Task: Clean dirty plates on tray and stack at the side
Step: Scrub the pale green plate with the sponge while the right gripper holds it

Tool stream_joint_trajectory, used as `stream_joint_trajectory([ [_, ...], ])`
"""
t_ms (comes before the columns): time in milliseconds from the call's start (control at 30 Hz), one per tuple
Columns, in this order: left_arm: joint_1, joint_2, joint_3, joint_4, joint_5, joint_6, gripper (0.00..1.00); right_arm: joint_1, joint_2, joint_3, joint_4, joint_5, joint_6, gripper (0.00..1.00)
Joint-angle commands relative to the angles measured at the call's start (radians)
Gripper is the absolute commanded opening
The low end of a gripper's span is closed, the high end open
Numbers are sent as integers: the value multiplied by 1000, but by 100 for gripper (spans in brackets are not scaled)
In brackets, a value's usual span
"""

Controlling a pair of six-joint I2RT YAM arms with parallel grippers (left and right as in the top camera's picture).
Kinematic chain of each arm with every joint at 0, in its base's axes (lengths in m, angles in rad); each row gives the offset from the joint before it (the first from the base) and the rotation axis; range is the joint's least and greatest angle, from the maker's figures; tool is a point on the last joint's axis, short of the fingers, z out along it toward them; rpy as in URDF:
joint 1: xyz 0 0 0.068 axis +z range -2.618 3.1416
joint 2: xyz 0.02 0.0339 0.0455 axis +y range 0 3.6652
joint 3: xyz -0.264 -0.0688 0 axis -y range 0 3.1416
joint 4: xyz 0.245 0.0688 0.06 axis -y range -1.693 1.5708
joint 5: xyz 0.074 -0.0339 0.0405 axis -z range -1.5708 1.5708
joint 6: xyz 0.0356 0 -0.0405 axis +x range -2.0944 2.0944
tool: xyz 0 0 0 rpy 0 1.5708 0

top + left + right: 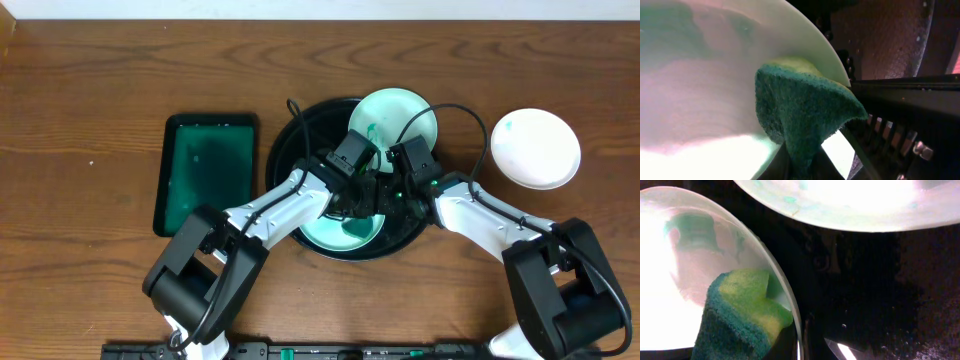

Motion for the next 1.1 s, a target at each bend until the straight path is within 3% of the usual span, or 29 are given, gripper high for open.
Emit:
stream_joint_trajectory([
  [0, 13, 14, -6, 15, -16, 5, 7, 61, 84, -15, 9, -97, 9, 1],
  [633, 175, 18, -6, 6, -507, 58, 7, 61, 84, -15, -36, -113, 10, 1],
  [900, 234, 18, -8, -261, -517, 46, 7, 61, 84, -15, -37, -113, 12, 1],
  [1067, 232, 18, -8, -333, -455, 72, 7, 61, 84, -15, -37, -113, 12, 1],
])
